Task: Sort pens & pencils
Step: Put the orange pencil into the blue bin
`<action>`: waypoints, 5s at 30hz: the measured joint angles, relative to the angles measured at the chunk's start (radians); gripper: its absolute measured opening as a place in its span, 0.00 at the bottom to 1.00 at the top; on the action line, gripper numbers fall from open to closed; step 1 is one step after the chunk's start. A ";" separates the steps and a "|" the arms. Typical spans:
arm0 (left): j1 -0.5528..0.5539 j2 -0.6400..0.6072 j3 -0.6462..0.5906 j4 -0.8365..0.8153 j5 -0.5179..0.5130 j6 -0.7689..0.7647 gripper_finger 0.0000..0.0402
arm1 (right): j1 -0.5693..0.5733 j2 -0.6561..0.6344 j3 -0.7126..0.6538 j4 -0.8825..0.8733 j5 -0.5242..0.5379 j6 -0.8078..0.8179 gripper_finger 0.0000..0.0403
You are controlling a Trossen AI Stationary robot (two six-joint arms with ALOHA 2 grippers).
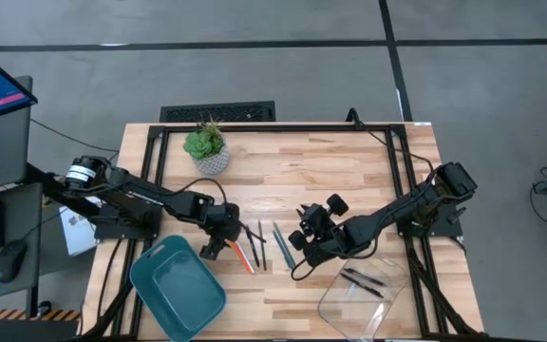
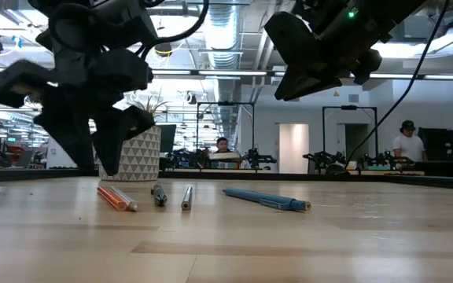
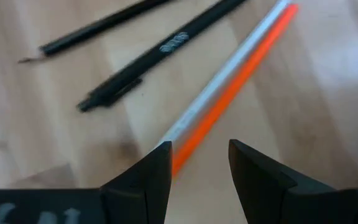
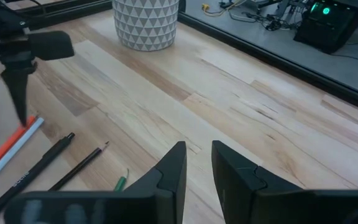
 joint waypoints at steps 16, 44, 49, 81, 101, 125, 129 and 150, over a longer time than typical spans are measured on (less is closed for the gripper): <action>-0.001 0.091 0.003 0.023 -0.051 0.071 0.37 | 0.000 0.000 0.000 -0.015 0.000 0.000 0.24; -0.003 0.092 -0.001 0.056 -0.032 0.064 0.37 | 0.000 0.000 0.000 -0.014 0.000 0.001 0.24; -0.005 0.101 -0.001 0.084 -0.023 0.060 0.37 | 0.000 0.000 0.000 -0.014 0.000 0.001 0.24; -0.023 0.215 0.004 0.314 0.127 0.151 0.37 | 0.003 0.000 0.000 -0.031 -0.004 0.001 0.24; -0.022 0.241 0.000 0.380 0.165 0.170 0.37 | 0.007 0.000 0.000 -0.040 -0.005 0.001 0.24; 0.018 0.243 -0.132 0.640 0.244 0.157 0.37 | 0.013 0.000 0.000 -0.044 -0.004 0.001 0.24; 0.018 0.243 -0.132 0.640 0.245 0.167 0.37 | 0.013 0.000 0.000 -0.044 -0.004 0.001 0.24; 0.094 0.312 -0.133 0.754 0.360 0.198 0.37 | 0.013 0.000 0.000 -0.052 -0.003 0.001 0.24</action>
